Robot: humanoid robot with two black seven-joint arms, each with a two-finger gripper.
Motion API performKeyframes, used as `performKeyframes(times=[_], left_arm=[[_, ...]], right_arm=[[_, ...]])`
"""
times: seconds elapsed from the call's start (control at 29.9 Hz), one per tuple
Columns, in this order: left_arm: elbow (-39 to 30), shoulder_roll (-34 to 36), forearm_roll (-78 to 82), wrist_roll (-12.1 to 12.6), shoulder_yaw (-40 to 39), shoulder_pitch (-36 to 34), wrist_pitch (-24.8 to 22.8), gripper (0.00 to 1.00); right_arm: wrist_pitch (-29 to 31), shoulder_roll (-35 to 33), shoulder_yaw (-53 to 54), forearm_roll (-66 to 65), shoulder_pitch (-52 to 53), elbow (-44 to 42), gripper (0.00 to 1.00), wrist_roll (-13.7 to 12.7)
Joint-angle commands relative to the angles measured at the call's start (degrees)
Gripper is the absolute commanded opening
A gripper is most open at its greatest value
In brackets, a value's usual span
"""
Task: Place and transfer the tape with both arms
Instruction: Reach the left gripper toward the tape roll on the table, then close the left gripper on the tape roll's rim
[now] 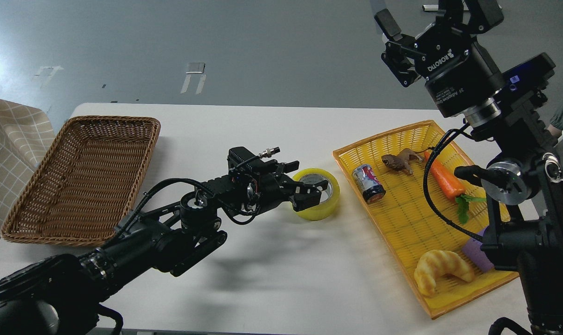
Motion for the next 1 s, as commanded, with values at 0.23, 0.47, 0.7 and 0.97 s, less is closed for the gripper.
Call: performKeyframes(times=[0.23,0.47,0.7,0.97], left_arm=[[7.7,-1.5,0.0,-0.1,0.3,-2.4,1.3,0.98],[8.3,-2.5,-0.5,-0.5,0.7,-2.4,1.3,0.98],[11.7,-3.3,-4.8,-1.0,2.7,-2.5,1.4,0.92],[14.0,-3.9,-5.4,-1.2,3.2,-3.5,1.4,0.77]], right_arm=[[0.0,0.0,0.1,0.0,-1.5,1.0,1.00,0.0],[0.1,0.0,0.1,0.0,-2.4,1.1,1.00,0.0],[0.1,0.0,0.2,0.0,-4.3,1.2,1.00,0.0],[0.1,0.0,1.0,0.0,-4.4,1.6,1.00,0.0]])
